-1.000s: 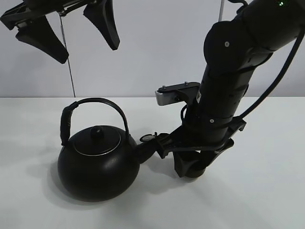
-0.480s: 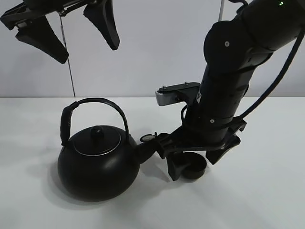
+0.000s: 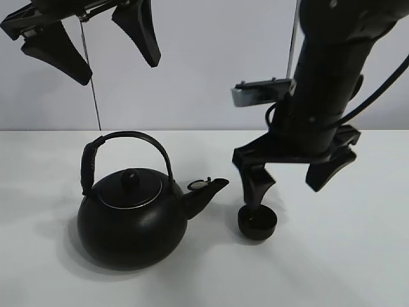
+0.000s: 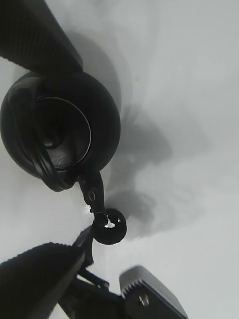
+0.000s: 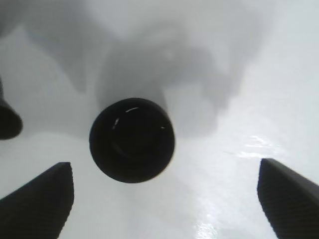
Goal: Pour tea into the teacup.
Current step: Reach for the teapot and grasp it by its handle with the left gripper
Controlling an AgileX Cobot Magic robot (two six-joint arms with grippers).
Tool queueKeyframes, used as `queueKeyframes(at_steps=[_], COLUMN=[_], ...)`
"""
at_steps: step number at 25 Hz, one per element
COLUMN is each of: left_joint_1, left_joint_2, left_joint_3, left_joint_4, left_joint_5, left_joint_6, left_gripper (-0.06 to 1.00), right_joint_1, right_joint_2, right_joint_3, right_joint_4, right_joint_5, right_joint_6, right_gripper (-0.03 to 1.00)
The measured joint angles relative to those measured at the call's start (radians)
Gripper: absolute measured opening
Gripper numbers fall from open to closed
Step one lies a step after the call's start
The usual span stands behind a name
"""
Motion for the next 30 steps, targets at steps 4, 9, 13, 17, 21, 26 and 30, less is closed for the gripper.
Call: queueKeyframes(at_steps=[4, 9, 13, 17, 21, 26, 30], left_joint_1=[0.0, 0.0, 0.0, 0.0, 0.0, 0.0, 0.0], left_joint_2=[0.0, 0.0, 0.0, 0.0, 0.0, 0.0, 0.0], left_joint_3=[0.0, 0.0, 0.0, 0.0, 0.0, 0.0, 0.0], left_joint_4=[0.0, 0.0, 0.0, 0.0, 0.0, 0.0, 0.0], left_joint_5=[0.0, 0.0, 0.0, -0.005, -0.007, -0.007, -0.007], left_joint_6=[0.0, 0.0, 0.0, 0.0, 0.0, 0.0, 0.0], left_gripper=[0.65, 0.65, 0.65, 0.65, 0.65, 0.65, 0.65], right_joint_1=[-0.098, -0.229, -0.272, -0.273, -0.273, -0.273, -0.273], right_joint_2=[-0.098, -0.219, -0.285, -0.302, -0.302, -0.302, -0.302], right_joint_3=[-0.001, -0.001, -0.003, -0.008, -0.008, -0.008, -0.008], right_joint_4=[0.025, 0.154, 0.212, 0.231, 0.233, 0.233, 0.233], right_joint_5=[0.035, 0.034, 0.035, 0.034, 0.034, 0.034, 0.031], right_joint_6=[0.0, 0.0, 0.0, 0.0, 0.006, 0.039, 0.052], right_gripper=[0.69, 0.69, 0.69, 0.69, 0.69, 0.69, 0.69])
